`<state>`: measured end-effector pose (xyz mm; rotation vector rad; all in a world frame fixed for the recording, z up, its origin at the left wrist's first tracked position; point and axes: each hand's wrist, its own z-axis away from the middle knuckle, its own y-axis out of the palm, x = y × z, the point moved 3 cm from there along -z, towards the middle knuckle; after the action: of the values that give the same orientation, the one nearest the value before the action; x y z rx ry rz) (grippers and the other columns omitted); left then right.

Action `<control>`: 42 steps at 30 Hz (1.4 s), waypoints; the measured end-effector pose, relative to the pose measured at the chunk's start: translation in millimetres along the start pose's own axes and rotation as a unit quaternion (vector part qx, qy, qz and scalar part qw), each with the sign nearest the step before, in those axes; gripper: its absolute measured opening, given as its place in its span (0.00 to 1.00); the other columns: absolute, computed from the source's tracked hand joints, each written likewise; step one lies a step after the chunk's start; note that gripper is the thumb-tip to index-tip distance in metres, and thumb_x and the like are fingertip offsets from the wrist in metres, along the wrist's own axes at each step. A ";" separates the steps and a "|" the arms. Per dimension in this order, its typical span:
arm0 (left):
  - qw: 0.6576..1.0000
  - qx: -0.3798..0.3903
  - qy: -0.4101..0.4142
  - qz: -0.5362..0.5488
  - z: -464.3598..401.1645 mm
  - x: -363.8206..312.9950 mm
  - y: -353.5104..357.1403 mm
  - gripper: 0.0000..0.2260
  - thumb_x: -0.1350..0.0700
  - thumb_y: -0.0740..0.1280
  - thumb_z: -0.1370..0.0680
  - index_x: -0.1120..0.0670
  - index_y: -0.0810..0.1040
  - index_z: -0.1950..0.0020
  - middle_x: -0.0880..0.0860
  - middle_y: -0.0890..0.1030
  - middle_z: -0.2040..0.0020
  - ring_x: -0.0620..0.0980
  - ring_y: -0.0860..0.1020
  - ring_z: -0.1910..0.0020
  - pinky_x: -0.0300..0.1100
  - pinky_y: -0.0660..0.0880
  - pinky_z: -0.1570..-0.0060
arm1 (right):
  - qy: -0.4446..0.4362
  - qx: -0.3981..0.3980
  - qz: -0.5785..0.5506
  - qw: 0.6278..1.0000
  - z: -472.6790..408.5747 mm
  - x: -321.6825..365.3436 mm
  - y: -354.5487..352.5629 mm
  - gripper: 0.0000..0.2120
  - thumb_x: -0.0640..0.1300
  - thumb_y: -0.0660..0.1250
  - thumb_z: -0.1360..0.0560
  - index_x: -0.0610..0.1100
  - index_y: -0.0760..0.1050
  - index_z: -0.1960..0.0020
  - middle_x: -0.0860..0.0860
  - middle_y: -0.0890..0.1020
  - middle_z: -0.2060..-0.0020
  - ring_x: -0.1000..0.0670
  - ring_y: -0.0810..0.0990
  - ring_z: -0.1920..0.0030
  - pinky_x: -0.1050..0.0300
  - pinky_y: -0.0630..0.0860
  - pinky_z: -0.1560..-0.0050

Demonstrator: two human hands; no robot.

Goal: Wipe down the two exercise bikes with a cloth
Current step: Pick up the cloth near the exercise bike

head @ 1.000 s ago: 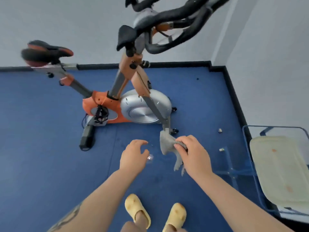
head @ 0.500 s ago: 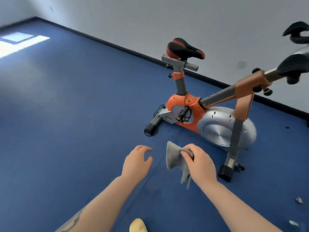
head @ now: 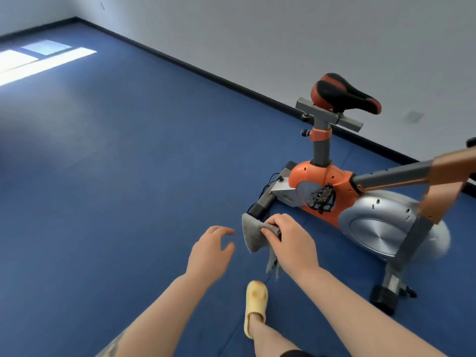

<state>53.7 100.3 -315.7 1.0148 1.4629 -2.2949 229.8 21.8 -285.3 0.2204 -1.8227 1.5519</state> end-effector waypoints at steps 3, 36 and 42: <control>1.000 -0.006 0.000 -0.014 -51.0 5.2 -20.2 0.13 0.52 0.62 0.20 0.43 0.75 0.36 0.37 0.71 0.35 0.43 0.75 0.50 0.40 0.75 0.53 | -0.018 0.000 0.002 1.000 -53.9 7.2 13.9 0.03 0.51 0.64 0.21 0.53 0.74 0.52 0.59 0.73 0.55 0.58 0.74 0.55 0.63 0.69 0.64; 0.958 0.154 0.213 -0.111 -650.3 -84.3 -203.9 0.14 0.52 0.61 0.20 0.43 0.74 0.34 0.38 0.71 0.33 0.50 0.77 0.46 0.44 0.76 0.49 | 0.200 -0.154 0.012 0.967 -579.6 58.1 55.2 0.04 0.50 0.64 0.21 0.52 0.74 0.54 0.58 0.74 0.58 0.57 0.74 0.59 0.67 0.65 0.68; 0.936 0.188 0.261 -0.138 -738.0 -134.4 -182.5 0.15 0.52 0.59 0.19 0.44 0.73 0.33 0.39 0.70 0.32 0.45 0.74 0.40 0.41 0.73 0.42 | 0.264 -0.175 -0.003 0.949 -653.6 10.8 36.0 0.03 0.51 0.64 0.22 0.53 0.73 0.54 0.59 0.74 0.57 0.58 0.75 0.59 0.64 0.69 0.65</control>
<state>369.2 804.4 -289.5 1.7394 1.4380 -2.7167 467.9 631.5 -297.4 -0.3299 -1.6146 1.1129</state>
